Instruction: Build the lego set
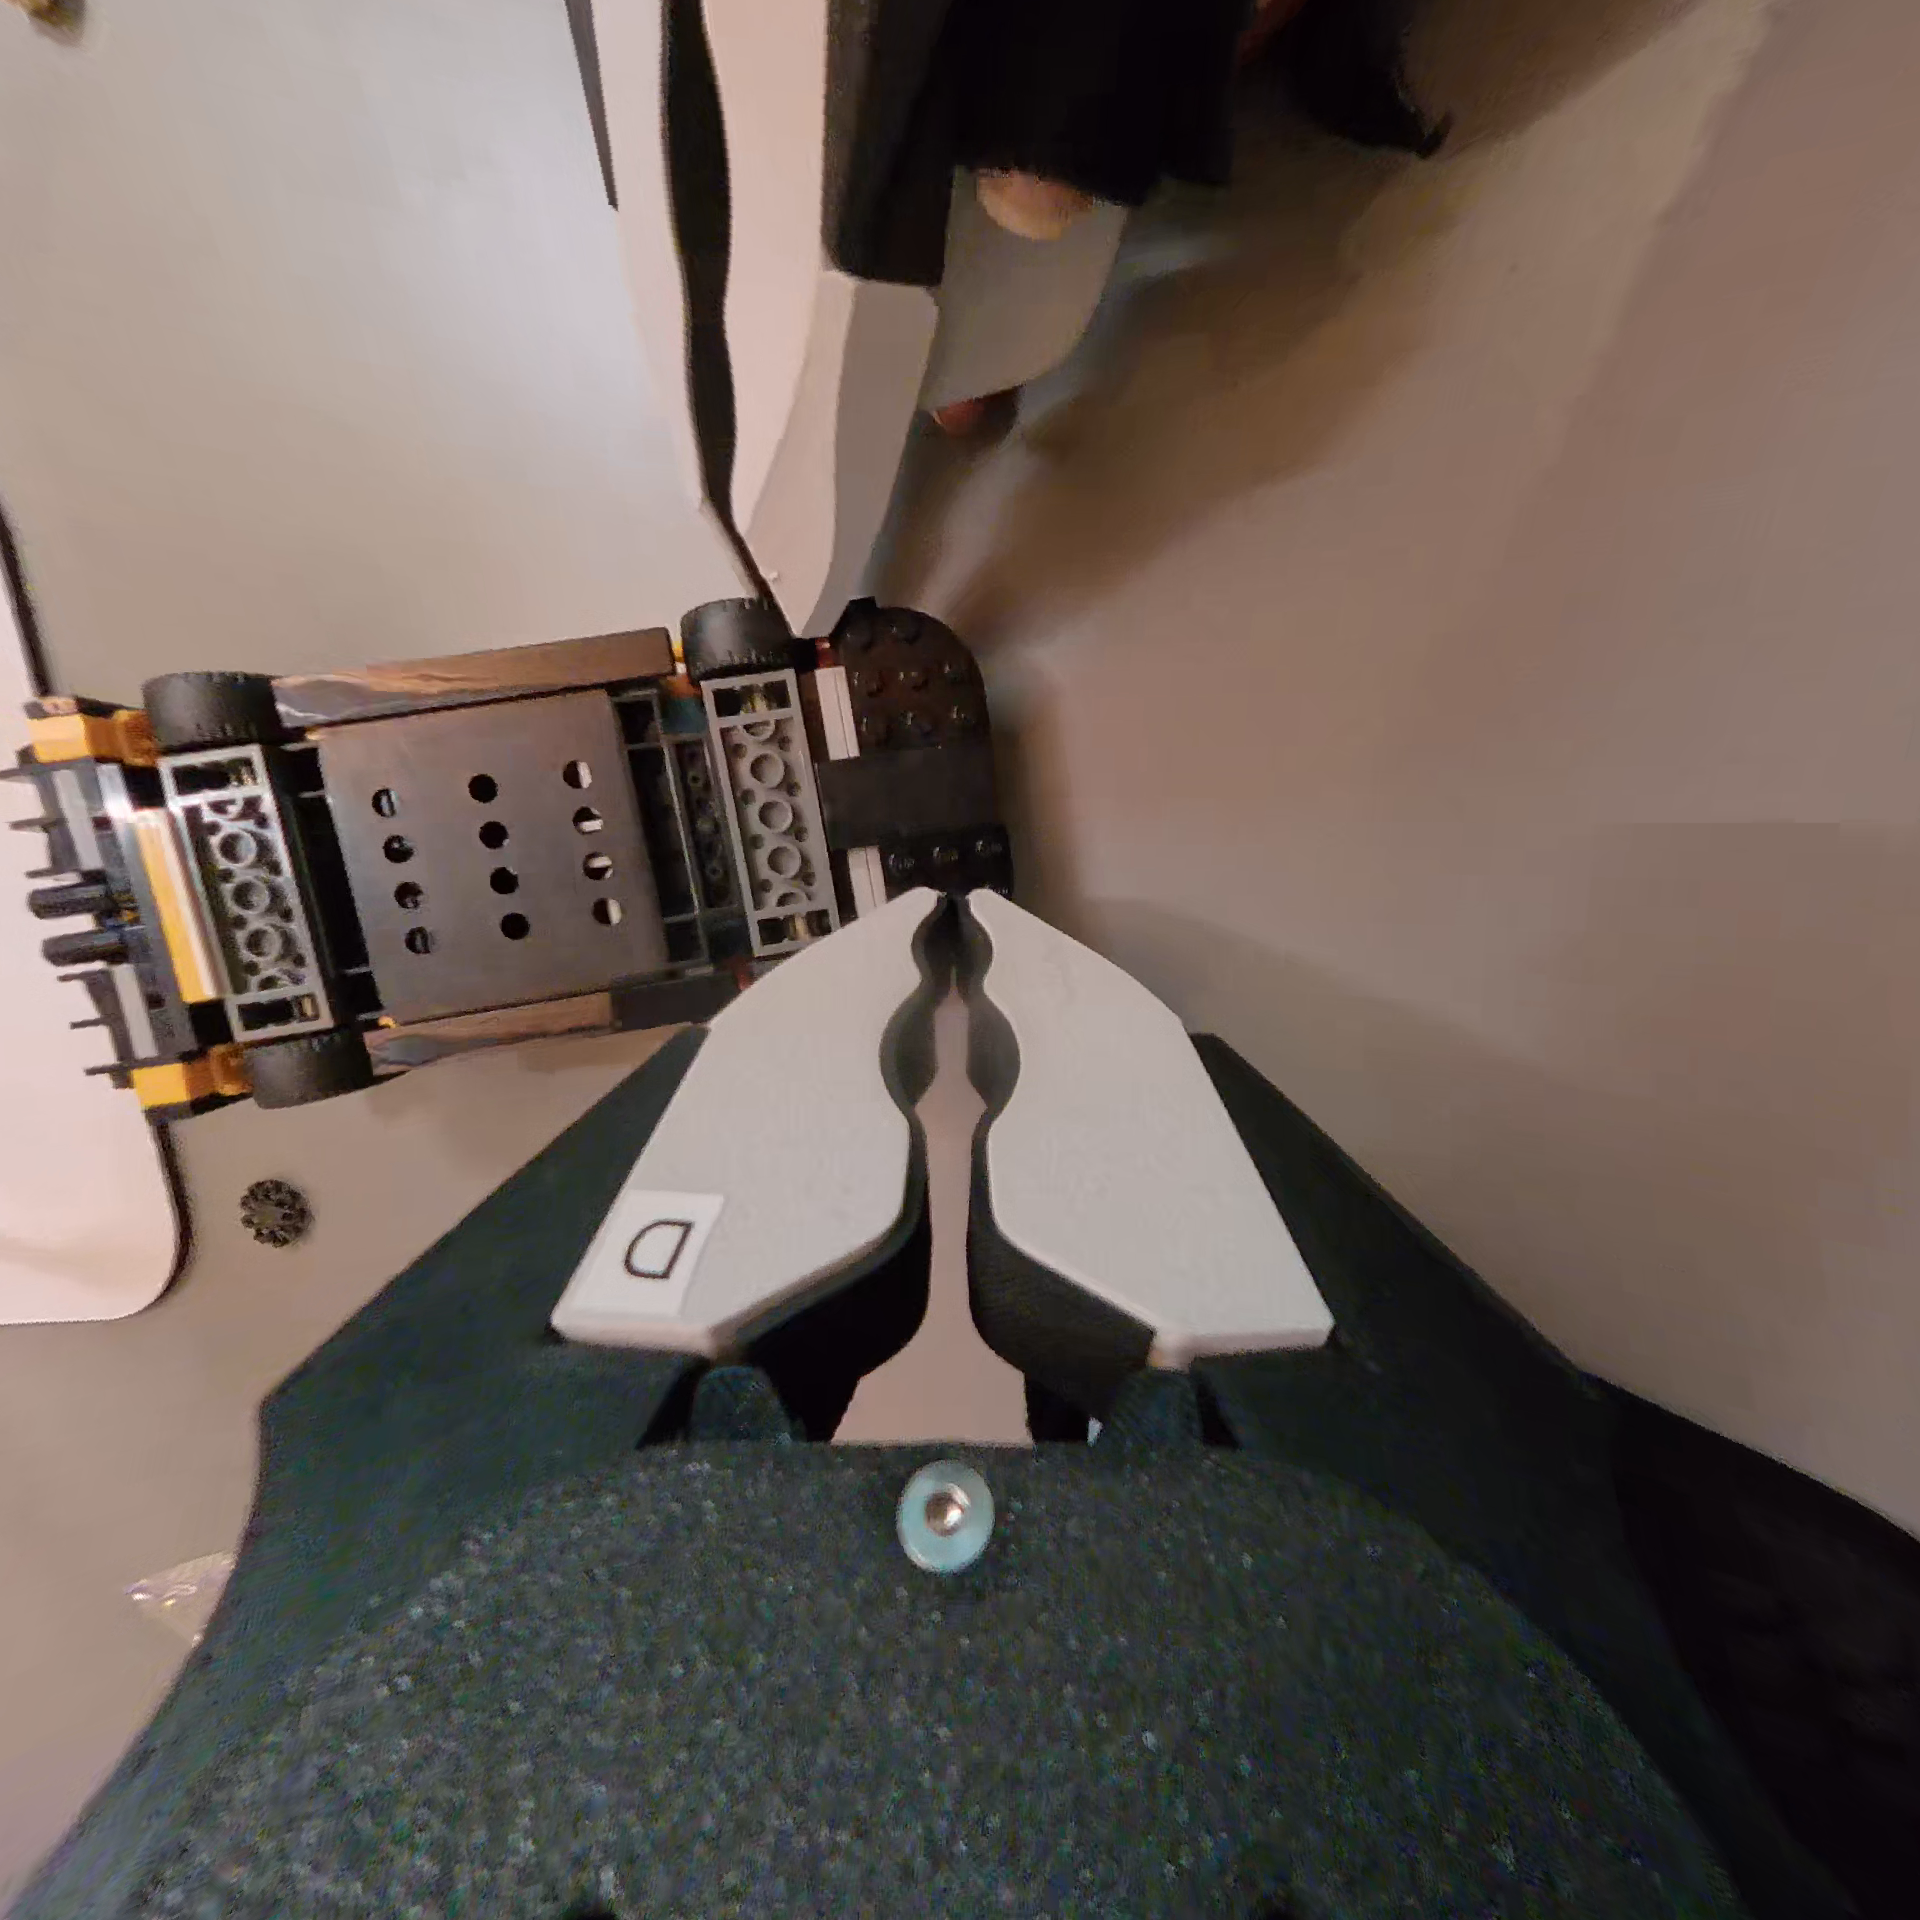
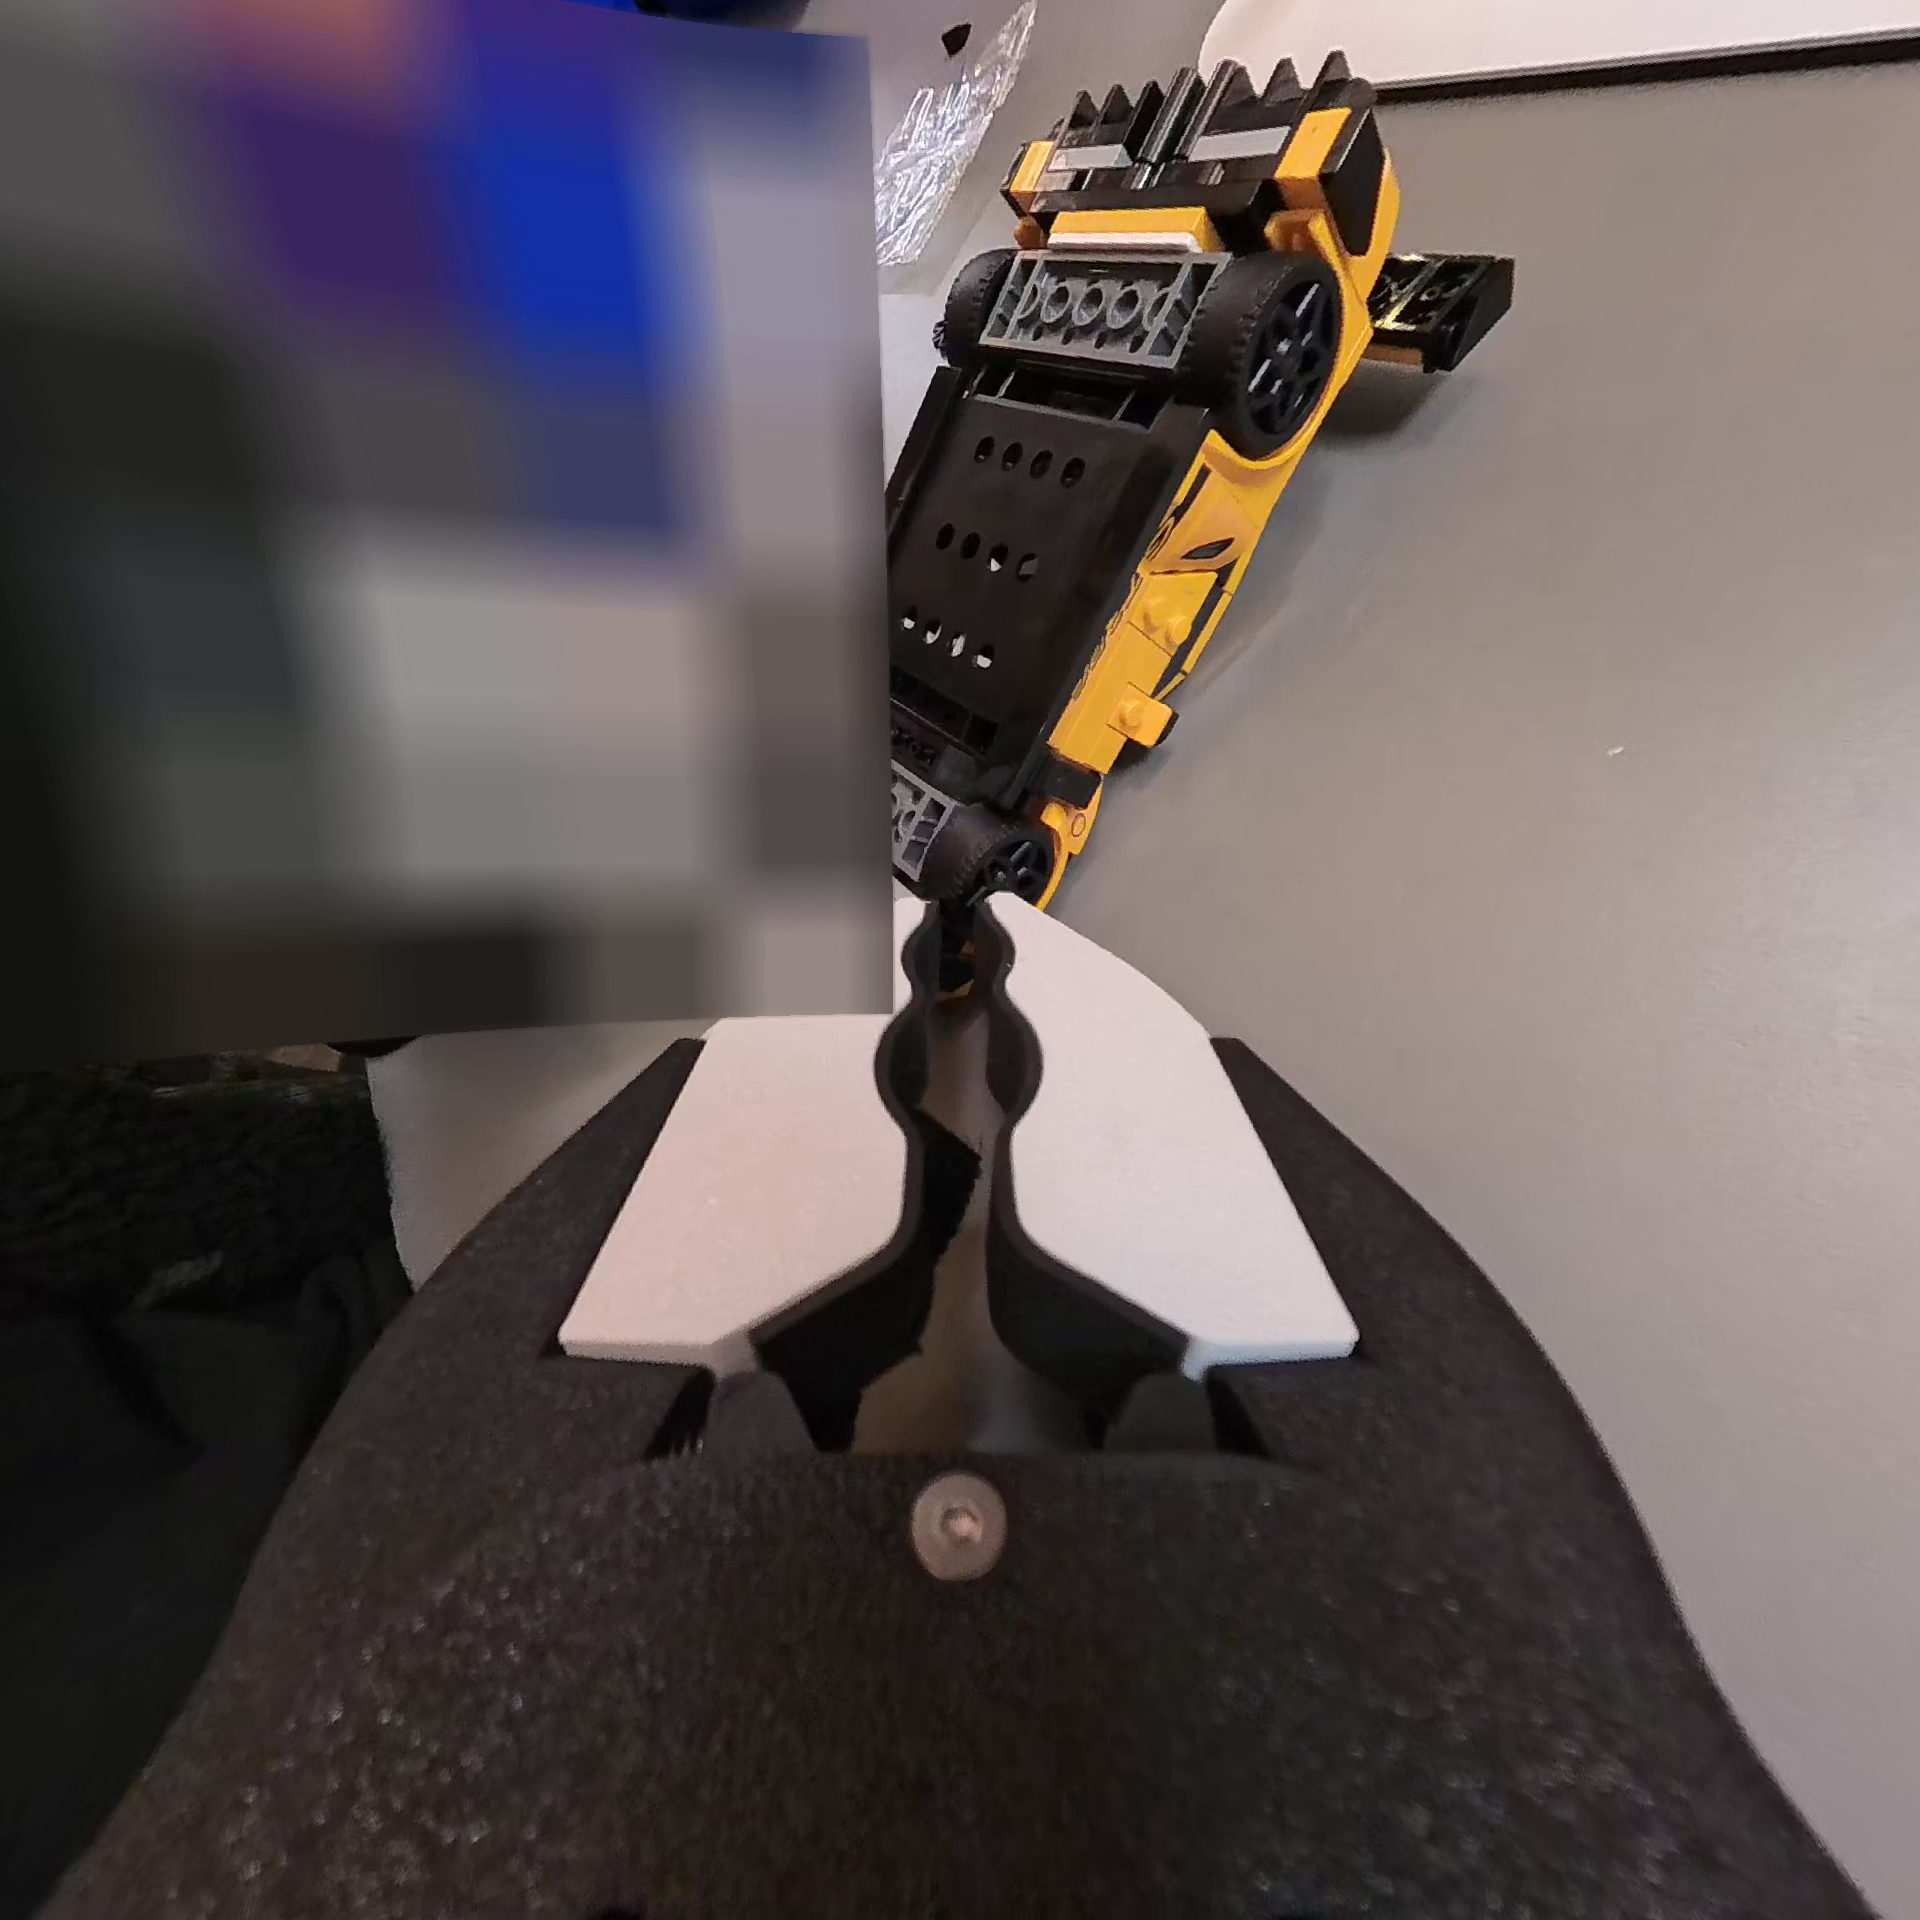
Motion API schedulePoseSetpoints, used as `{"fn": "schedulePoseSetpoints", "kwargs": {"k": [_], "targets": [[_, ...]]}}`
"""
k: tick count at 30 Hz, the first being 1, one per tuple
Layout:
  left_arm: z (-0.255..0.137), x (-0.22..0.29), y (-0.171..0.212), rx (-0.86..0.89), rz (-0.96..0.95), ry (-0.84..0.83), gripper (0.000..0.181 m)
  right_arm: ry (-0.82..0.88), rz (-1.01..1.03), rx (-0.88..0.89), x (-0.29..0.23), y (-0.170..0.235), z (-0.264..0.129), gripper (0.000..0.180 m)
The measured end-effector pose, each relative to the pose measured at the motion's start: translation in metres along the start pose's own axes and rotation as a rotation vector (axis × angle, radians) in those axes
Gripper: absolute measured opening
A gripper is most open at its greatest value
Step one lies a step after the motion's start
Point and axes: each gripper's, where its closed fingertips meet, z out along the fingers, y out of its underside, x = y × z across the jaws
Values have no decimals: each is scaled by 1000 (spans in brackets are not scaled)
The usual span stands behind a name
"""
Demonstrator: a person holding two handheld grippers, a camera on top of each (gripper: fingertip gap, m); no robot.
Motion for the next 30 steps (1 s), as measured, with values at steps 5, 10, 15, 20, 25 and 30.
{"fn": "schedulePoseSetpoints", "kwargs": {"k": [5,10,15,20,25,30], "targets": [[0,0,0,-30,-30,57,0,0,7,2,1,0,0,6],[1,-1,-2,-26,-39,69,0,4,-3,11,2,-2,-1,10],[2,-2,-3,-24,-48,78,0,36,-94,-8,8,-9,-2,19],[2,-4,-3,-33,-75,88,0,-32,-98,-66,8,-12,6,20],[3,-6,-3,-31,-146,112,0,-86,-112,-91,10,-15,8,16],[3,-7,-3,-16,-245,162,0,-83,-151,-95,11,-17,11,16]]}}
